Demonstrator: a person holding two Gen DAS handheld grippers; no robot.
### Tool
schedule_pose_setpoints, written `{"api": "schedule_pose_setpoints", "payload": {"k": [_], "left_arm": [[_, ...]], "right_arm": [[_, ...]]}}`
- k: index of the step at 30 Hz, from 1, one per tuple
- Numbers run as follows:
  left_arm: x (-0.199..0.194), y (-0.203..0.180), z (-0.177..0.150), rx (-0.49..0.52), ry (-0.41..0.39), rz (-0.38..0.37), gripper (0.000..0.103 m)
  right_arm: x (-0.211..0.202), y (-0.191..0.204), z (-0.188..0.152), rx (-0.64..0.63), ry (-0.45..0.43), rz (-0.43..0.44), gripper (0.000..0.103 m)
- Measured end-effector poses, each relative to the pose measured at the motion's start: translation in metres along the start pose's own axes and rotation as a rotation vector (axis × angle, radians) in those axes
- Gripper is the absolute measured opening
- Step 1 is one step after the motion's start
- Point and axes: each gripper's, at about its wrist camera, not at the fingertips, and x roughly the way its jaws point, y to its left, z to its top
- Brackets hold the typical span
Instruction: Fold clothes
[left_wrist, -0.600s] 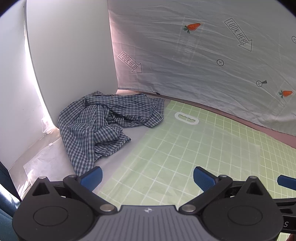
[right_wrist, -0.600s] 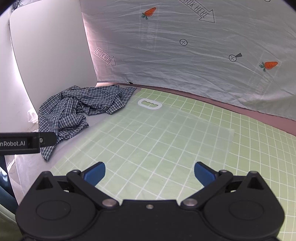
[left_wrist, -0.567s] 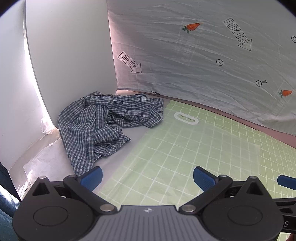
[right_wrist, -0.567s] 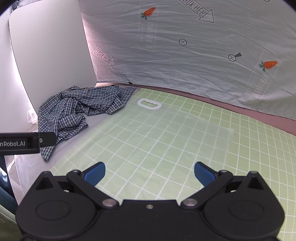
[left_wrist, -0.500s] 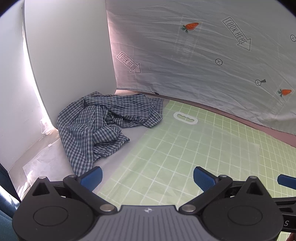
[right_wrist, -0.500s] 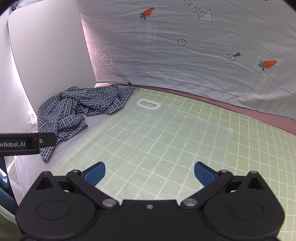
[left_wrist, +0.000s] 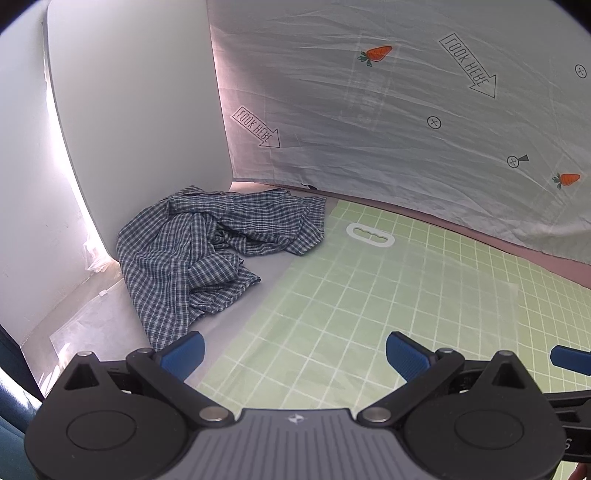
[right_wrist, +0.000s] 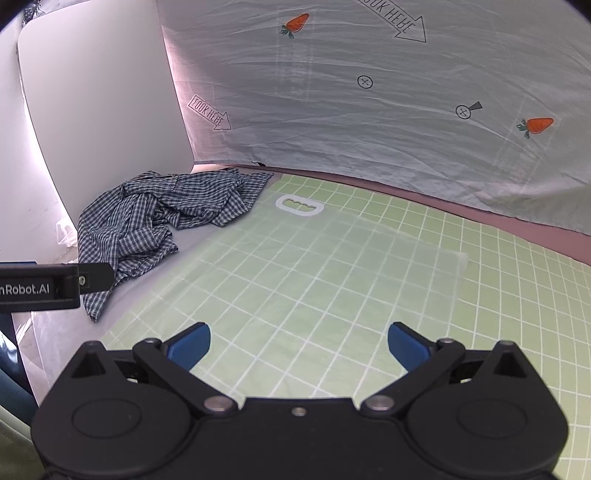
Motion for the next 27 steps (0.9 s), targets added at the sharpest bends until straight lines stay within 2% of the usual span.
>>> {"api": "schedule_pose_setpoints", "payload": {"k": [27], "left_arm": [[-0.0010,-0.0037,-0.0015,0.012,0.003,0.004,0.103]], "right_arm": [[-0.0002,-0.0084,0.0005,0.004,-0.007,0.000,0.103]]}}
